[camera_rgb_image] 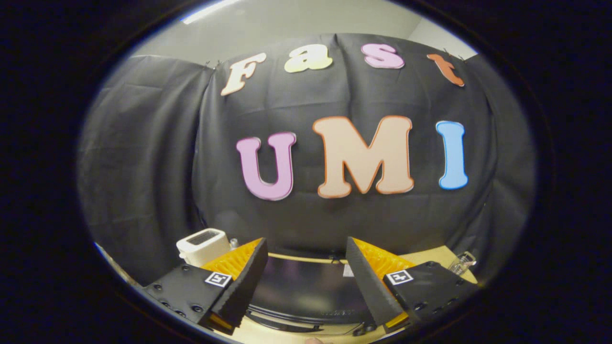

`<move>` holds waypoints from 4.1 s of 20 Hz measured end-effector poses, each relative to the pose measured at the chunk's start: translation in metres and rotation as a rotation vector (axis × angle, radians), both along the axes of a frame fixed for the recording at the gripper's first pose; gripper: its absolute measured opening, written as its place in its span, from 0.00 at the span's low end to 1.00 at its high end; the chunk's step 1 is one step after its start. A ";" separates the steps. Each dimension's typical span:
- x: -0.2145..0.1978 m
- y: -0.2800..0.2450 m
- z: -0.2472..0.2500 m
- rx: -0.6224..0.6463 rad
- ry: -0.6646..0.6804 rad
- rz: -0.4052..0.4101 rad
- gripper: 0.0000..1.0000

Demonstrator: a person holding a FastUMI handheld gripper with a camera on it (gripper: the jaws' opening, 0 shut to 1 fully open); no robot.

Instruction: Open the toaster oven, put the food inside, and close the toaster oven door.

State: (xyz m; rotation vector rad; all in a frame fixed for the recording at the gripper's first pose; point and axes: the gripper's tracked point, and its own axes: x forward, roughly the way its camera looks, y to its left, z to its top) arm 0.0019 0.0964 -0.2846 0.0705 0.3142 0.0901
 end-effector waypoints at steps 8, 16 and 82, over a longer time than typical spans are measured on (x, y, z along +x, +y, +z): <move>-0.030 0.021 -0.101 -0.030 0.166 0.022 1.00; -0.074 0.022 -0.124 -0.043 0.202 0.033 1.00; -0.276 -0.276 -0.199 0.039 0.513 -0.448 1.00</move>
